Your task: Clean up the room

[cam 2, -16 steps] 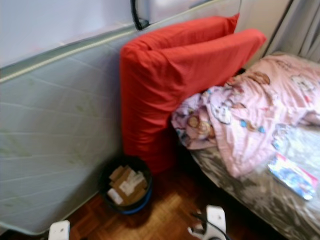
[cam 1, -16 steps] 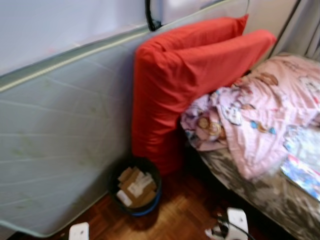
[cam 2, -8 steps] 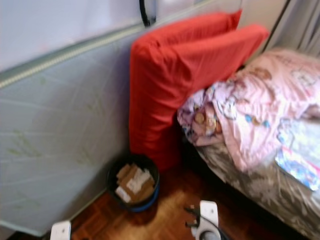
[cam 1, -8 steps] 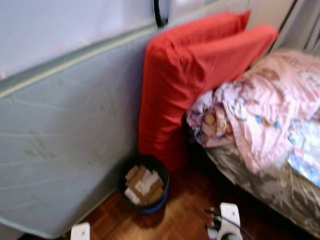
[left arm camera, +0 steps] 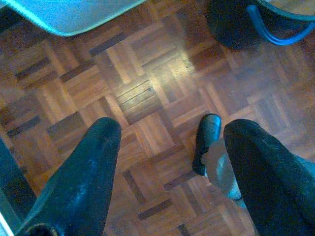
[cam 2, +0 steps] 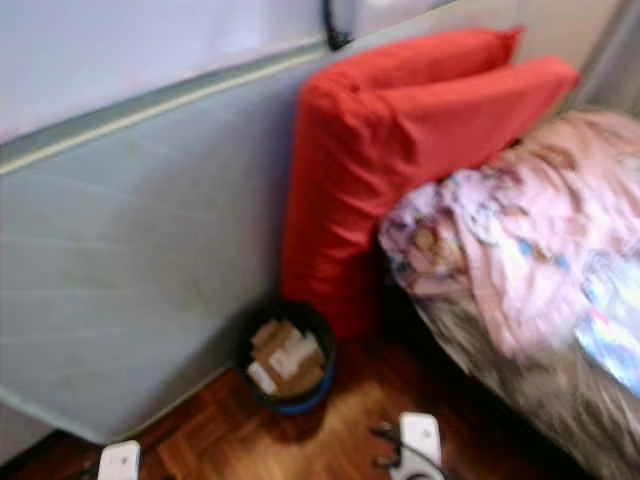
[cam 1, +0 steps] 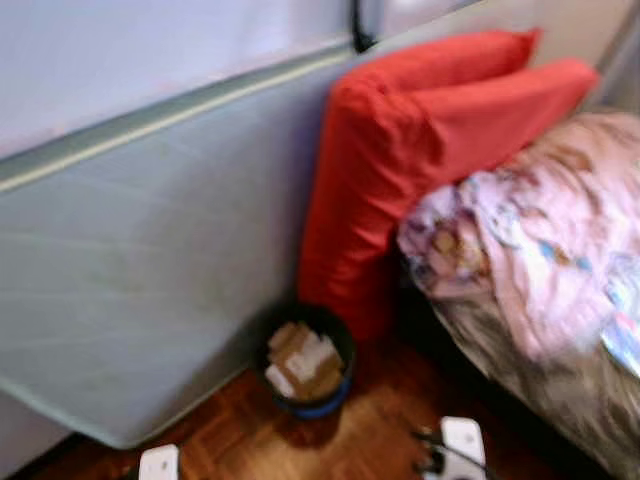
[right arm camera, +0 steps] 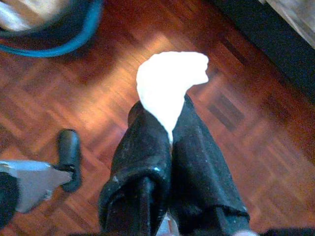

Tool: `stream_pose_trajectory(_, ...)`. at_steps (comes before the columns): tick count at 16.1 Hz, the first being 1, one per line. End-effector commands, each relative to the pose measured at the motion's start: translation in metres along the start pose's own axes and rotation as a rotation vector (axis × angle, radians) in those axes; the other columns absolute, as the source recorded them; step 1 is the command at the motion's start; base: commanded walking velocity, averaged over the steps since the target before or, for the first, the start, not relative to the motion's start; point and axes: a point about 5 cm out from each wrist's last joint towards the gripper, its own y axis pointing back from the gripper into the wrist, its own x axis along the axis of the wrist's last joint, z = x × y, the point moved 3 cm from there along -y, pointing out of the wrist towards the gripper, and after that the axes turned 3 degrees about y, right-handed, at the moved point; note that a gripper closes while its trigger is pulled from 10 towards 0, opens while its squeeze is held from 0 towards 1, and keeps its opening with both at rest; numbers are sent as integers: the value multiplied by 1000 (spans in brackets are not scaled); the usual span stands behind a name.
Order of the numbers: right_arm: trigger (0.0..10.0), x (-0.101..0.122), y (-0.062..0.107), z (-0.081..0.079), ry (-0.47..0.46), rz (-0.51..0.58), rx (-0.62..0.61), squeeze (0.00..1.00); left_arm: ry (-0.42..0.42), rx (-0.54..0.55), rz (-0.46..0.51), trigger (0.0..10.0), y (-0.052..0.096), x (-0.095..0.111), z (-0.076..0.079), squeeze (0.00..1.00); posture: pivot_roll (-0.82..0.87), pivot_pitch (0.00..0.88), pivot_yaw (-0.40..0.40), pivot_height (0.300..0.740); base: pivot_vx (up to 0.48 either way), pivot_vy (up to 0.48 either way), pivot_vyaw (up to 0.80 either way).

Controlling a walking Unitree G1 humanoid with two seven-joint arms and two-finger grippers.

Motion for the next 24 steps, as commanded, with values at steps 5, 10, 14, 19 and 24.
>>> stream_pose_trajectory(5, 10000, -3, 0, 2, 2, -23, 5, 0, -11, -4, -41, 10000, 3, -13, -1, 0, 57, 41, 15, 740, 0, 0, 800)
stream_pose_trajectory(10, 10000, -10, 2, 8, 28, -47, 22, 0, -5, -7, -38, 10000, 3, -12, 0, 0, 62, 67, 5, 740, 0, 0, 160)
stream_pose_trajectory(14, 10000, -17, 4, 10, 51, -62, 30, 0, 4, -7, -35, 10000, 2, -11, 1, 0, 62, 83, 6, 740, 0, 0, 581)
stream_pose_trajectory(19, 10000, -15, 2, -3, 51, -67, 45, 0, 5, -7, -33, 10000, 2, -10, 1, 0, 54, 92, 5, 740, 0, 0, 126)
stream_pose_trajectory(24, 10000, -7, 0, -10, 54, -53, 49, 0, 7, -6, -30, 10000, 1, -9, 2, 0, 52, 95, 3, 740, 48, 0, 0)
